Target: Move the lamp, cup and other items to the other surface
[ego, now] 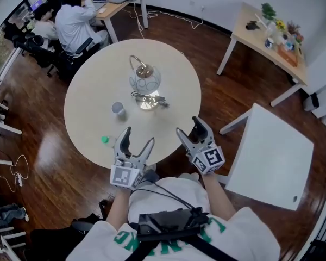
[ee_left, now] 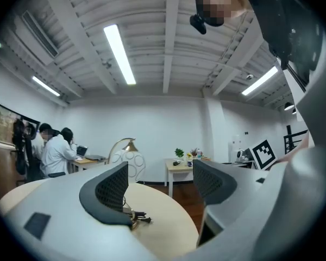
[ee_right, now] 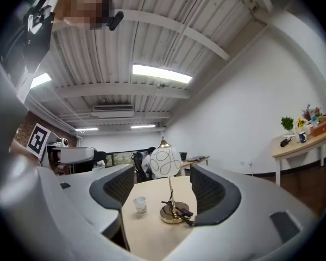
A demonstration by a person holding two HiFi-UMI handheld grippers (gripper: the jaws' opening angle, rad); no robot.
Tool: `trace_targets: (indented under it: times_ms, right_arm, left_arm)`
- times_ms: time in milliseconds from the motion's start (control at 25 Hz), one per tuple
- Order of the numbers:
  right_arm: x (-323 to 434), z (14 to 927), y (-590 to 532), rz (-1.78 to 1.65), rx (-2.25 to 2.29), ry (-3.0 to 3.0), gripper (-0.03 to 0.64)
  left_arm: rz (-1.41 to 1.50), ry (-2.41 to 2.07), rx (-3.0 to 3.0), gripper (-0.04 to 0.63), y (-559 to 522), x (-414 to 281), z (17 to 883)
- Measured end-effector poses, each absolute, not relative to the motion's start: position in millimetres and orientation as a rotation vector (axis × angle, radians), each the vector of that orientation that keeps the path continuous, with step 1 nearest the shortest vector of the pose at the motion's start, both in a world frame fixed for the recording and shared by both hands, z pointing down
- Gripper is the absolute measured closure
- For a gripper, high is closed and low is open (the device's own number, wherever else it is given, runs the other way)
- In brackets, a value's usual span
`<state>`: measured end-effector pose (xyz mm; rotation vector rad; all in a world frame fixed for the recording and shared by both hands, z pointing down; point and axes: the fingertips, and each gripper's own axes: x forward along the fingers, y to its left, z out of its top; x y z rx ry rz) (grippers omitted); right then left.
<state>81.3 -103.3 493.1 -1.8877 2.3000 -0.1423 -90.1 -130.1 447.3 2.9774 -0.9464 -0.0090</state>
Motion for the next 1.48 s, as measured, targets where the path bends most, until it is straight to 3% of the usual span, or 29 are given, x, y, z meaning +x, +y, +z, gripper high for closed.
trace_targets:
  times_ms: [400, 840, 1480]
  right_arm:
    - [142, 465, -38, 0.027, -2.213, 2.013, 0.261]
    - [188, 471, 31, -0.013, -2.47, 1.728, 0.264]
    - [202, 460, 48, -0.041, -2.494, 1.701, 0.264]
  left_arm:
    - [-0.042, -0.592, 3.108, 0.233, -108, -15, 446]
    - [-0.042, -0.252, 3.126, 0.233, -77, 56, 440]
    - [-0.056, -0.148, 3.101, 0.233, -63, 88, 441]
